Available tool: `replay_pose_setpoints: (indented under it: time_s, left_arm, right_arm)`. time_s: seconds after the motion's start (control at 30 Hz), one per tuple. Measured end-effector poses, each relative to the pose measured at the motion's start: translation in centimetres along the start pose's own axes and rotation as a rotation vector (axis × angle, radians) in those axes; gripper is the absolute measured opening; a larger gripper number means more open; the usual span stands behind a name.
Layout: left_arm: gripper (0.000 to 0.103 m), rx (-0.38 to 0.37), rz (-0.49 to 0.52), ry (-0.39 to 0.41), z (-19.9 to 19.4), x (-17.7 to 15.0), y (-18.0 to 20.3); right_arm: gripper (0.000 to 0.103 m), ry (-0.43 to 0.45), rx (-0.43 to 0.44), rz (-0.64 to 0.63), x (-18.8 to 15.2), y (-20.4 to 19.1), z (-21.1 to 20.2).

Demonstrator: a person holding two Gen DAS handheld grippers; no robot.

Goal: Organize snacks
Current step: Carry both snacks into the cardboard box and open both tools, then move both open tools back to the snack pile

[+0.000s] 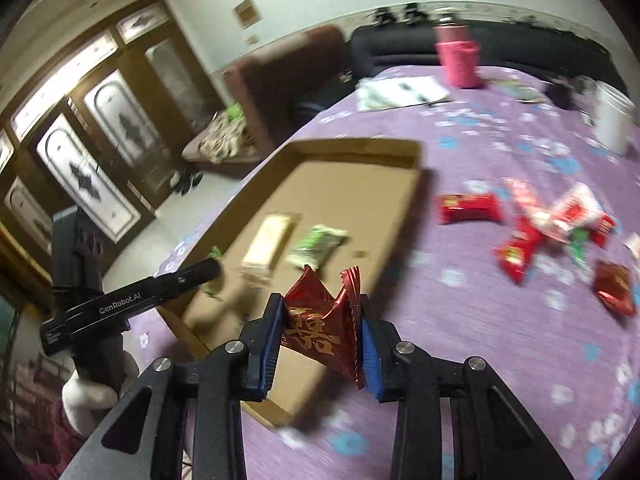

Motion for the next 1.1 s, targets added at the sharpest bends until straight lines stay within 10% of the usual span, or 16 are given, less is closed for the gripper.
replay_pose_setpoints:
  time_s: [0.43,0.63,0.87,1.1]
  left_arm:
    - [0.079,0.016,0.031,0.072,-3.0,0.6,1.1]
    - [0.081,-0.017,0.064,0.063,-3.3,0.7,3.0]
    - [0.081,-0.062,0.198,-0.009,-1.4,-0.6,8.5]
    - [0.081,-0.074,0.323,-0.120,3.2,-1.8,15.3]
  right_arm:
    - [0.054,-0.071,0.012,-0.014,0.2,-2.8,5.6]
    - [0.066,0.065,-0.089,-0.004,0.2,1.2,-0.4]
    - [0.068,0.159,-0.349,0.203,-1.4,15.1,-7.9]
    - [0.068,0.170,-0.323,0.312,-1.5,23.3,-8.8]
Point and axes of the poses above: each gripper's, at about its wrist camera, not at the fingertips, and z roughly the way its jaws point, y to its right, x to its top, the point moved 3 cm from there along z, roughly the way its jaws point, and after that the axes turned 2 degrees about -y, right-handed, at the moved point
